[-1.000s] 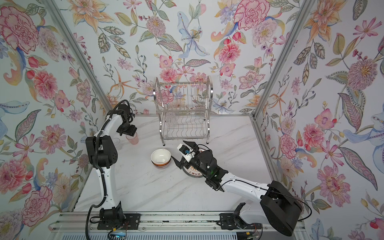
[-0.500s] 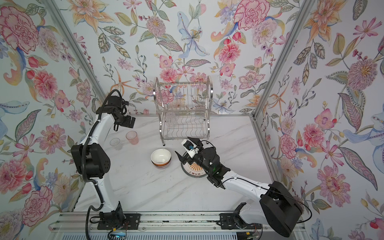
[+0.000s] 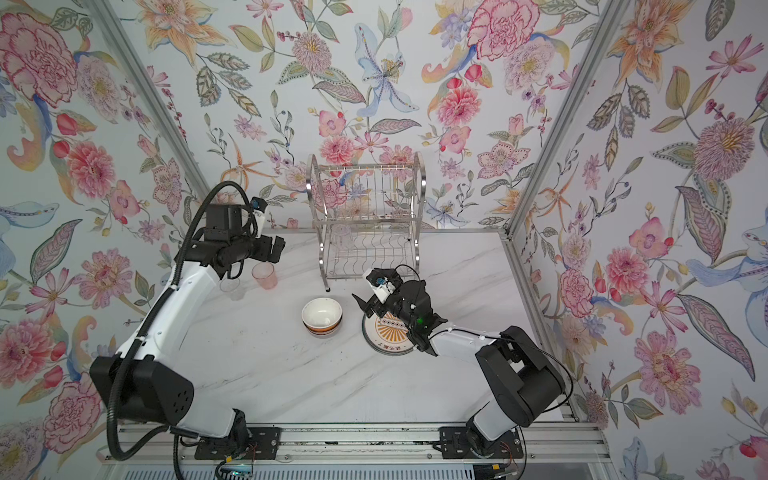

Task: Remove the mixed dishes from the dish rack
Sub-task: 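Withdraw the left gripper while the right gripper reaches to the rack's clear glass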

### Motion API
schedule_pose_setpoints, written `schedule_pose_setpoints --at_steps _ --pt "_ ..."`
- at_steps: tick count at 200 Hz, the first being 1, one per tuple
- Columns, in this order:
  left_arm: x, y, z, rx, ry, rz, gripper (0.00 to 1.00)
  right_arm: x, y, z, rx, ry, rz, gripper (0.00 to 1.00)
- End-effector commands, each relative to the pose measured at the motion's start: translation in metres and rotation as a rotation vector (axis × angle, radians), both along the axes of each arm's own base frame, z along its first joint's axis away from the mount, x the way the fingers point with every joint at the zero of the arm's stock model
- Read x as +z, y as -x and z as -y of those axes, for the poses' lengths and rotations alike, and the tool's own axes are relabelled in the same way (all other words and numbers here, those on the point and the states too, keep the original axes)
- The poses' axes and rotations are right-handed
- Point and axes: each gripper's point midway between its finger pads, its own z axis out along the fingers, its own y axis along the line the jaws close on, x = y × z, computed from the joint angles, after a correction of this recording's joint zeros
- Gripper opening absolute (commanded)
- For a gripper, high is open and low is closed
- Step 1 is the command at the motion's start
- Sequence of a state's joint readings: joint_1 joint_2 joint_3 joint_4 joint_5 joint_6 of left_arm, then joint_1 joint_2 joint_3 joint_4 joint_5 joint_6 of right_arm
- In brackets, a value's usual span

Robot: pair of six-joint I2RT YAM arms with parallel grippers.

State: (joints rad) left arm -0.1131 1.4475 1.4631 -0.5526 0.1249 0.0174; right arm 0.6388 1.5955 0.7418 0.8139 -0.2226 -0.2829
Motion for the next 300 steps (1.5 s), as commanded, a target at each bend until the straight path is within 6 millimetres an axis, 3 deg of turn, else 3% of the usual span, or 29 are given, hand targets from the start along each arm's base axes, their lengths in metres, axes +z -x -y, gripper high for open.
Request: schedule_pose_setpoints --at_steps 1,57,111,136,249,300 --pt "0.023 0.012 0.008 -0.03 0.025 0.136 0.99 0.017 -0.014 -0.009 0.036 -0.036 0.06 0.99" --pt "0.016 0.07 0.035 -0.236 0.061 0.303 0.99 0.004 -0.052 -0.027 0.046 -0.01 0.049 0.99" --pt "-0.015 0.089 0.035 -0.254 0.063 0.4 0.99 -0.012 -0.086 -0.038 0.012 0.022 0.047 0.99" --pt "-0.024 0.097 0.045 -0.307 0.107 0.417 0.99 -0.02 -0.102 -0.039 -0.007 0.03 0.058 0.99" --pt "-0.052 0.088 0.053 -0.359 0.097 0.364 1.0 -0.056 -0.179 -0.047 -0.025 0.07 0.128 0.99" --pt "-0.06 0.085 0.057 -0.375 0.104 0.337 0.99 -0.071 -0.203 -0.054 0.012 0.108 0.166 0.99"
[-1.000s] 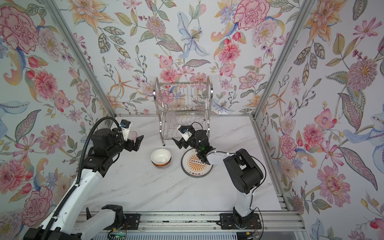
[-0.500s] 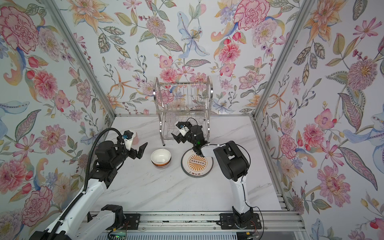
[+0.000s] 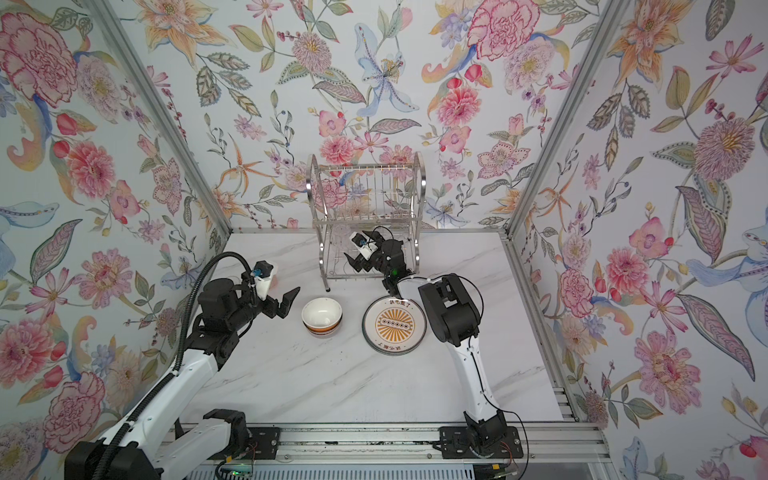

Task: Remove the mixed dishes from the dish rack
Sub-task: 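Withdraw the left gripper while the right gripper reaches to the rack's clear glass, then close the right gripper around the large clear glass in the rack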

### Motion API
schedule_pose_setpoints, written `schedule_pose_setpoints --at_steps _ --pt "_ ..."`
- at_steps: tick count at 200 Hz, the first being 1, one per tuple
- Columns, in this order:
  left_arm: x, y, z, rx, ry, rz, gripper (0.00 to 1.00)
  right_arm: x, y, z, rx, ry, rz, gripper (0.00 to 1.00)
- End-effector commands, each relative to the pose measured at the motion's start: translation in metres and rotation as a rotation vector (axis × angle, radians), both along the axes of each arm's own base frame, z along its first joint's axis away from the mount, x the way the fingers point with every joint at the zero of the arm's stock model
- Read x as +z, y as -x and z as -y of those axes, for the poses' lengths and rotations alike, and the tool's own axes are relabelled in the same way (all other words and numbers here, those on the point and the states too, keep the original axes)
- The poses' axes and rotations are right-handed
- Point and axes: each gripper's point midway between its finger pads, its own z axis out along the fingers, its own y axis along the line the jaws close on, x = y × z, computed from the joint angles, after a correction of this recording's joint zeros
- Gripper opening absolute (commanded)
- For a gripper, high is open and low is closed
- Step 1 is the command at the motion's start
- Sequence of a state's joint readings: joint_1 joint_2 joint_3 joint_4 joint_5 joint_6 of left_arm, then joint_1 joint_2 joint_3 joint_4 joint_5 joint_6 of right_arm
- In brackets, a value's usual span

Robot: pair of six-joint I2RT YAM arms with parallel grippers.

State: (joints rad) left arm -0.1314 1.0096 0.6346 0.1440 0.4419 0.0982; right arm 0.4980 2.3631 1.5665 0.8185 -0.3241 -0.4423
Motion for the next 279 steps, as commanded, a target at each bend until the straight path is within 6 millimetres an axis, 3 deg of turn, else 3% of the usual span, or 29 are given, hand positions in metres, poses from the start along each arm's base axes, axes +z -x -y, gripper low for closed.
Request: schedule_pose_setpoints --at_steps 1,89,189,242,279 --pt "0.006 0.0 0.006 -0.034 -0.004 0.033 0.99 -0.019 -0.008 -0.004 0.034 0.047 0.001 0.99" --pt "0.003 0.004 0.004 -0.031 -0.032 0.029 1.0 -0.026 -0.037 -0.026 0.093 0.046 0.035 0.99" --pt "0.0 0.008 0.004 -0.037 -0.056 0.019 0.99 -0.032 -0.049 -0.059 0.169 0.023 0.016 0.99" --pt "-0.003 0.007 0.005 -0.04 -0.063 0.007 0.99 -0.037 -0.037 -0.072 0.253 0.009 -0.007 0.99" --pt "-0.005 0.007 0.006 -0.038 -0.065 0.001 0.99 -0.028 -0.026 -0.078 0.301 -0.007 -0.004 1.0"
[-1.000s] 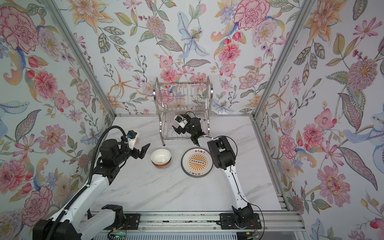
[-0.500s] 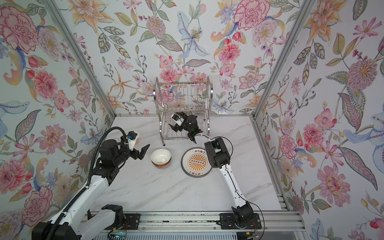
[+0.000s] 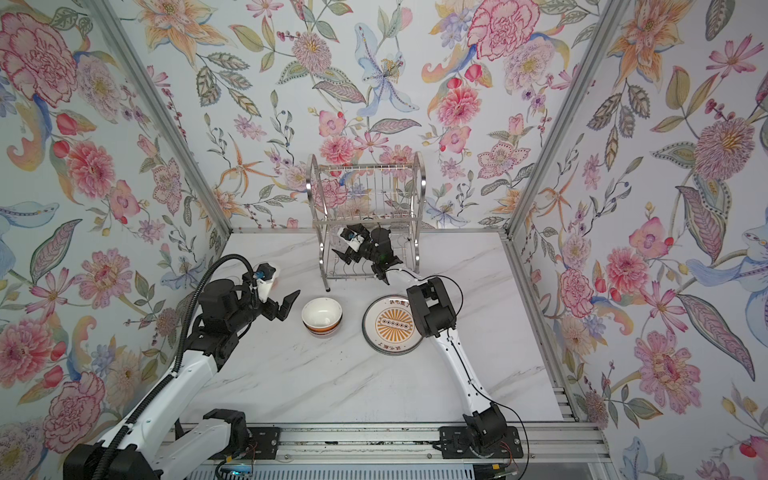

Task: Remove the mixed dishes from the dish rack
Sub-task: 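Close the right gripper around the large clear glass in the rack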

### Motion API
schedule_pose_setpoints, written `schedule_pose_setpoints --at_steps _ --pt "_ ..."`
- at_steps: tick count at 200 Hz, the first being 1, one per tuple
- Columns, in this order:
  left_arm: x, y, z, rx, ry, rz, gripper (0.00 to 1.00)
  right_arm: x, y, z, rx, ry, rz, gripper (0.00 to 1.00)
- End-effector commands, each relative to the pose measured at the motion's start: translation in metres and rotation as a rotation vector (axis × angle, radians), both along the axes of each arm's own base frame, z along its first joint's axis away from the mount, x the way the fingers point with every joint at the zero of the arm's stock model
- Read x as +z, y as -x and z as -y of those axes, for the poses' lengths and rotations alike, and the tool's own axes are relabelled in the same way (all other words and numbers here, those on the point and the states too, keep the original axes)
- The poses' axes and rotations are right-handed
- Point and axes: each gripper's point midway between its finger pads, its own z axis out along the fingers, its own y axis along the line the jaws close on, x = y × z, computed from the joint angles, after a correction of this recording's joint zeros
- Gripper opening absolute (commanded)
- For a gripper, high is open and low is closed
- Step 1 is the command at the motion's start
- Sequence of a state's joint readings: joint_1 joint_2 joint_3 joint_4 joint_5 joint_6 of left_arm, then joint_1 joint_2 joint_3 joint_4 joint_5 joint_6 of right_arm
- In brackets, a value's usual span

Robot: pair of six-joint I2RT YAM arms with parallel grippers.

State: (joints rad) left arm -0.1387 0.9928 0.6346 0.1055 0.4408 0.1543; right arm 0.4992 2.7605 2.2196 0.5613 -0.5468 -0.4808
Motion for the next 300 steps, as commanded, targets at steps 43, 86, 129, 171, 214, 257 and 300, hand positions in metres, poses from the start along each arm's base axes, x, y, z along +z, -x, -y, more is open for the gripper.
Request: schedule_pose_setpoints --at_steps 43,86,129,171,214,257,300 --pt "-0.005 0.001 0.004 -0.015 -0.025 -0.008 0.99 0.012 0.026 -0.015 0.109 -0.06 -0.043 0.99" --pt "-0.009 0.0 0.005 -0.015 -0.036 -0.022 0.99 0.021 0.021 -0.015 0.097 -0.119 -0.05 0.99" --pt "-0.009 0.0 0.005 -0.011 -0.042 -0.024 0.99 0.026 0.023 -0.016 0.103 -0.143 -0.07 0.96" --pt "-0.007 0.0 0.005 -0.01 -0.04 -0.019 0.99 0.03 0.03 -0.009 0.106 -0.165 -0.082 0.88" --pt "-0.007 -0.001 0.006 -0.011 -0.038 -0.02 0.99 0.033 0.035 -0.004 0.113 -0.172 -0.087 0.81" --pt "-0.005 -0.001 0.007 -0.011 -0.039 -0.019 0.99 0.036 0.039 -0.001 0.107 -0.183 -0.083 0.71" --pt "-0.002 -0.002 0.008 -0.009 -0.036 -0.014 0.99 0.047 0.042 0.004 0.103 -0.202 -0.074 0.56"
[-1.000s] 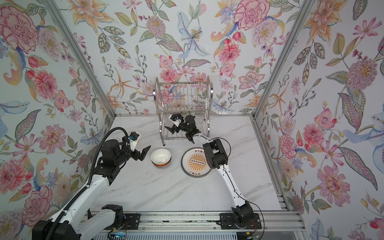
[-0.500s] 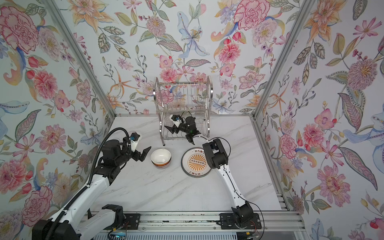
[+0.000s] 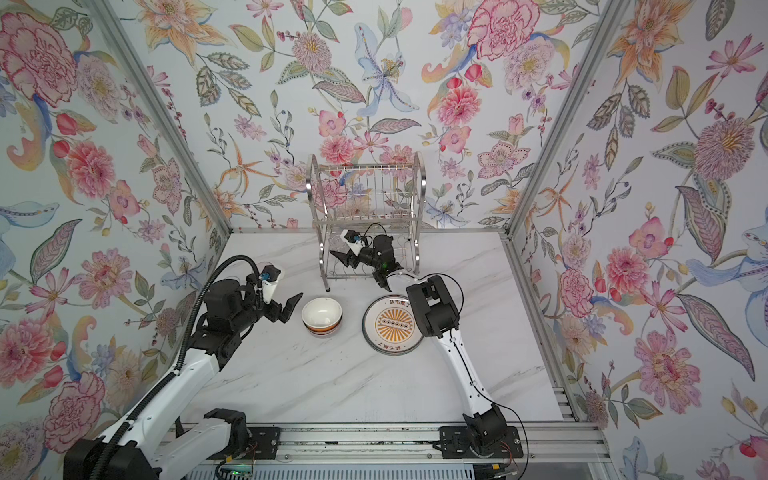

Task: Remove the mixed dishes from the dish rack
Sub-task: 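Close the right gripper around the large clear glass in the rack, then lift the clear glass out of the rack with the right gripper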

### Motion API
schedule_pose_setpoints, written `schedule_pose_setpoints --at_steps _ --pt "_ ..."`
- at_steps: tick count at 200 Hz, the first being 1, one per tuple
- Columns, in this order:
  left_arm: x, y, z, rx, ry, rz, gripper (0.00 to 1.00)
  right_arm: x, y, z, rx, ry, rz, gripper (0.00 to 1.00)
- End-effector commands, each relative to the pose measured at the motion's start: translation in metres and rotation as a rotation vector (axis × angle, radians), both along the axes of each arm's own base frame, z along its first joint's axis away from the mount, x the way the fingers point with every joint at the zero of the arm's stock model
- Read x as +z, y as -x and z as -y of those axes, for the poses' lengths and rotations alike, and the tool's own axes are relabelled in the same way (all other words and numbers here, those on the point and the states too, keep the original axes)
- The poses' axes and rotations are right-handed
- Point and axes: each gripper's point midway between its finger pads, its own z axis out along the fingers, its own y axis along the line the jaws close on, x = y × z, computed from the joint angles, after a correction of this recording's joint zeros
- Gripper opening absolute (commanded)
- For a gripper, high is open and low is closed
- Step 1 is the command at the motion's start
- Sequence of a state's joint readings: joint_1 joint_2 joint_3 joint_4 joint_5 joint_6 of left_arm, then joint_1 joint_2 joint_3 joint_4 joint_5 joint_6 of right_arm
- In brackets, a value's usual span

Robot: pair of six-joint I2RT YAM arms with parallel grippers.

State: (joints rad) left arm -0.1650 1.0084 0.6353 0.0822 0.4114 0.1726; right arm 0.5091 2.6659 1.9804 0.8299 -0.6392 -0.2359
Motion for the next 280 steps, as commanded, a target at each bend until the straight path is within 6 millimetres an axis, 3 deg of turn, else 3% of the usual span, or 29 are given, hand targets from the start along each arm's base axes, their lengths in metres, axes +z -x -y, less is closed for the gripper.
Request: schedule_pose_setpoints --at_steps 1,86,132,170,212,280 --pt "0.008 -0.003 0.003 -0.004 -0.005 0.014 0.99 0.031 0.004 0.005 -0.003 -0.033 0.034 0.56" --pt "0.029 -0.005 0.01 -0.022 0.054 0.076 0.99 0.076 0.033 0.027 -0.032 -0.083 0.103 0.0" --pt "0.04 -0.009 0.017 -0.034 0.108 0.104 0.99 0.083 0.057 0.041 -0.041 -0.081 0.124 0.0" --pt "0.046 -0.006 0.018 -0.03 0.105 0.117 0.99 0.082 0.064 0.044 -0.039 -0.073 0.14 0.0" --pt "0.053 -0.006 0.018 -0.027 0.109 0.133 1.0 0.094 0.074 0.048 -0.042 -0.053 0.179 0.0" --pt "0.058 -0.007 0.02 -0.032 0.122 0.162 0.99 0.111 0.111 0.063 -0.097 0.041 0.277 0.0"
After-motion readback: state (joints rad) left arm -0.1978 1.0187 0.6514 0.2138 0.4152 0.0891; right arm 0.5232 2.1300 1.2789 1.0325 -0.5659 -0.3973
